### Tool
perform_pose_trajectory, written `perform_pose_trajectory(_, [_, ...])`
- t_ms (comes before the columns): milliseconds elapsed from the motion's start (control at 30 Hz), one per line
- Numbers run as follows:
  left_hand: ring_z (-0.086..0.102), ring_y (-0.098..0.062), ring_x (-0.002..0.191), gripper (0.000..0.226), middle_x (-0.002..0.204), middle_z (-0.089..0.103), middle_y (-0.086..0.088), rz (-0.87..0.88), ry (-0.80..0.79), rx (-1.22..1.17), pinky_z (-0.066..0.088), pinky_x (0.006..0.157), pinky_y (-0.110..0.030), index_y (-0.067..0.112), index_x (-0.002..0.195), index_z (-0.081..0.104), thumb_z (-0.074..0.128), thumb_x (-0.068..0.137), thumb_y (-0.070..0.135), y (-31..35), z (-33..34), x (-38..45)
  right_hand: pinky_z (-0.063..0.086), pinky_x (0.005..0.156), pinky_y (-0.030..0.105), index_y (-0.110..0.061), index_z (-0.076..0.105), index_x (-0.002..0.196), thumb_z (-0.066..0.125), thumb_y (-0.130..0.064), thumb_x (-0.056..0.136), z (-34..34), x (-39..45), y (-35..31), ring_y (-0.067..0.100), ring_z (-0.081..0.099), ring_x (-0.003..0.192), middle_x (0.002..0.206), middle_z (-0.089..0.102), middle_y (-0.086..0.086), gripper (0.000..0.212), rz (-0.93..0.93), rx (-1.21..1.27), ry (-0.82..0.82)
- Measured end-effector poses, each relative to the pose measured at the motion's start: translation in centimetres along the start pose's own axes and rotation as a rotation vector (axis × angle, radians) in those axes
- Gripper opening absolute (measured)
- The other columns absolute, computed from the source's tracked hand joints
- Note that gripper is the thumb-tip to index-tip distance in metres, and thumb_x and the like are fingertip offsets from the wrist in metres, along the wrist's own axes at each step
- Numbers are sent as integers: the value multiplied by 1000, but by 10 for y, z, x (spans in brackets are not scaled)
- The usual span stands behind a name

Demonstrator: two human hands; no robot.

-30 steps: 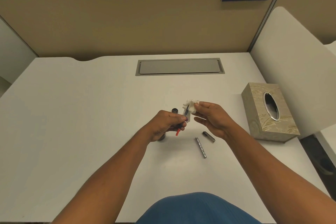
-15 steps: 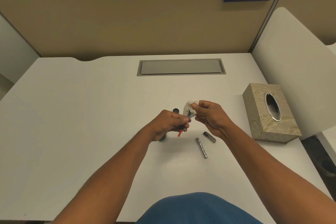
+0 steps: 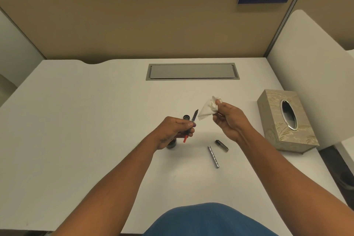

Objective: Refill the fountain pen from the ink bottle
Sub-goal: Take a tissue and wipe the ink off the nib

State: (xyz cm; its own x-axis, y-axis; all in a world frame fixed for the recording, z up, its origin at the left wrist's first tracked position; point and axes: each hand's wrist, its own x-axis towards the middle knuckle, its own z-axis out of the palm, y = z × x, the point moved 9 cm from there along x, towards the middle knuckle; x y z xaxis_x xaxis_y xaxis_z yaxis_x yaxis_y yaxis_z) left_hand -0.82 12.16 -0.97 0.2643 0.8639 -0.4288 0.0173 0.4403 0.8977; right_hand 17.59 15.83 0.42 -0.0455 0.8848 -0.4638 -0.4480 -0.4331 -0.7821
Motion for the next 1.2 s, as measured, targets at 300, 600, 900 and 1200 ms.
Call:
perform_pose_trajectory(300, [71, -18, 76, 20, 88, 76, -3, -7, -2, -15, 56, 73, -23, -3, 106, 73, 66, 94, 12, 2, 5, -1, 57, 61, 24, -7, 63, 104, 66, -8, 93, 6, -2, 17, 16, 67, 69, 90, 71, 9, 12, -74, -144, 24])
perform_pose_trajectory(600, [69, -20, 74, 25, 95, 73, -10, -36, 32, 0, 55, 69, -23, -9, 108, 71, 66, 95, 12, -7, 3, -5, 60, 61, 28, -13, 65, 95, 68, -18, 88, 8, -19, -4, 21, 72, 73, 87, 68, 1, 9, -476, -614, 184])
perform_pose_trajectory(900, [67, -22, 72, 24, 94, 70, -17, -45, 77, -4, 54, 64, -21, -8, 106, 72, 67, 94, 12, -9, 0, -8, 55, 77, 27, -27, 75, 108, 63, -31, 94, 19, -16, 14, 13, 73, 78, 106, 74, -6, 19, -377, -735, 11])
perform_pose_trajectory(1200, [69, -21, 74, 19, 86, 72, -11, -40, 28, 31, 58, 74, -26, -2, 104, 73, 65, 95, 13, -5, 8, -10, 53, 77, 30, -13, 77, 104, 69, -19, 92, 26, -18, 25, 16, 64, 80, 92, 73, 9, 16, -227, -517, -156])
